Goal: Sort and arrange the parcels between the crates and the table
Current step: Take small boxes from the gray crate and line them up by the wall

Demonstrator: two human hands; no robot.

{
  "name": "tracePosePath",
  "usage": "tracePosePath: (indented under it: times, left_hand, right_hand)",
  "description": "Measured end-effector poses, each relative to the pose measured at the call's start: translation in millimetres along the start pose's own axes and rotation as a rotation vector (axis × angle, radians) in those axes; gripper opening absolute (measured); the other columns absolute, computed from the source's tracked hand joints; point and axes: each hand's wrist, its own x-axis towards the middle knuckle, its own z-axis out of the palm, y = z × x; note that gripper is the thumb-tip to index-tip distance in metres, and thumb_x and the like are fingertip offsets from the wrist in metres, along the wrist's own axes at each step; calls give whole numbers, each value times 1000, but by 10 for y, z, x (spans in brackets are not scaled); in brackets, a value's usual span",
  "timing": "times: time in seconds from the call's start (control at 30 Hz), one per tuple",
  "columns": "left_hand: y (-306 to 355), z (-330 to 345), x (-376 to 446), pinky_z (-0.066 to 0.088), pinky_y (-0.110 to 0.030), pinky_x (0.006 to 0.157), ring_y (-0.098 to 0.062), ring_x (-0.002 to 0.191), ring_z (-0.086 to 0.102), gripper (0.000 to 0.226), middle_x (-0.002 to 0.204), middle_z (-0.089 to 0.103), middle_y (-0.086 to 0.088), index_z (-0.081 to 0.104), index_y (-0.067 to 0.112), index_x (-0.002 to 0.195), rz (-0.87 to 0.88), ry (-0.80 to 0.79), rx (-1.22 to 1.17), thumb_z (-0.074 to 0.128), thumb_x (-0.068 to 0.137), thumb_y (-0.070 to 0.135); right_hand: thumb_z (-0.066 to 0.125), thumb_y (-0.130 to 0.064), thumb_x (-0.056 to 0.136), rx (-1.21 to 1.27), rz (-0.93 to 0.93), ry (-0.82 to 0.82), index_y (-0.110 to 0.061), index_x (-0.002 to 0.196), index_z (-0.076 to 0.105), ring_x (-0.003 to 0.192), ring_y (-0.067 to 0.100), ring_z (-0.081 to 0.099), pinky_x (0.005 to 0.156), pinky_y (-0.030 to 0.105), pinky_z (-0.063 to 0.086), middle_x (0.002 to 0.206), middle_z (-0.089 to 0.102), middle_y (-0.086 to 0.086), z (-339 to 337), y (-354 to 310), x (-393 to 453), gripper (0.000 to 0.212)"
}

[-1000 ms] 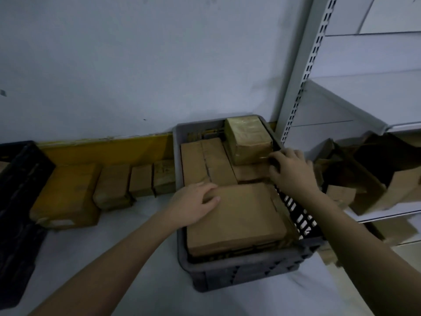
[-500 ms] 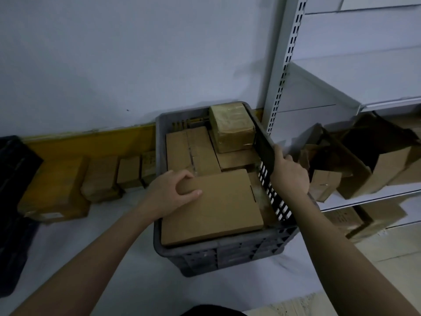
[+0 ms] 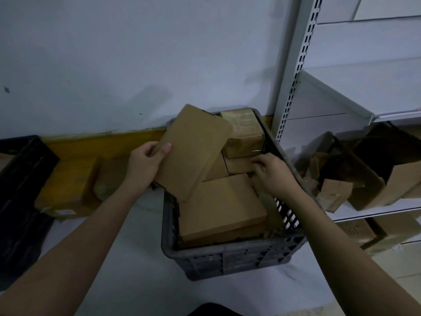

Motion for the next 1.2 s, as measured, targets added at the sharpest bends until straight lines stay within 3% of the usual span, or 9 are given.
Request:
tracePosePath:
  times: [0.17,0.23,0.4,0.57,0.73,0.87,0.97,1.07,1.2]
  left_hand:
    - [-142,-56,57,47,-23,64,-2,86,62,26,94,63,18,62,26,105,-62,162,-7,63,92,48]
    - [-196,-86,43,47,-23,64,-3,85,62,30,94,64,16,63,24,108,-76,176,7,63,92,48]
    - [-372,-112,-61,50,-25,68,-8,91,64,41,103,68,6,65,17,116,-103,190,28,64,91,49]
    - [-446,-93,-111,49,-25,68,-10,92,64,41,105,68,2,65,14,117,-124,192,-7,61,94,47]
    - [-423,-154,-55,47,-23,67,-4,89,61,27,96,63,13,62,21,110,-135,227,-53,60,95,43]
    - [-430,-284,45,45,-20,66,-5,87,60,33,104,64,5,62,15,116,-155,307,-109,54,99,42]
    - [-539,-445,124,53,-34,82,-18,102,61,50,120,64,0,58,15,133,-226,382,-153,51,98,49]
    - [-691,-615,141,52,-48,96,-23,108,62,60,122,65,4,58,27,134,-290,416,-161,48,89,65]
    - [-760,-760,61,52,-40,91,-24,109,61,41,128,63,-6,54,13,139,-324,452,-261,44,105,35]
  right_hand:
    - [41,-47,103,-73,20,-446,-23,144,49,130,29,43,108,42,38,140,49,8,191,-210,48,49]
    - [40,-53,102,-74,36,-520,-24,145,48,128,29,46,105,40,39,139,51,9,207,-239,60,53]
    - [54,-57,94,-66,22,-606,-23,108,73,87,13,66,80,35,57,98,71,-1,149,-290,136,41]
    - [63,-53,91,148,40,-725,-21,97,66,96,13,64,89,38,54,102,68,-3,52,-298,161,32]
    - [63,-42,94,371,59,-579,-26,102,69,99,13,66,91,38,54,105,69,-2,-84,-248,221,19]
    - [53,-41,100,412,117,-335,-26,111,67,99,11,63,82,30,50,105,65,-8,-225,-156,285,23]
    - [46,-41,103,459,203,-150,-28,115,63,104,17,61,89,40,52,104,61,-12,-227,-99,342,25]
    - [38,-39,106,581,319,-149,-25,130,54,111,24,56,95,53,51,114,57,-5,-142,-208,366,32]
    - [34,-38,107,696,388,-238,-25,137,47,101,20,53,75,41,53,122,52,2,47,-548,410,35]
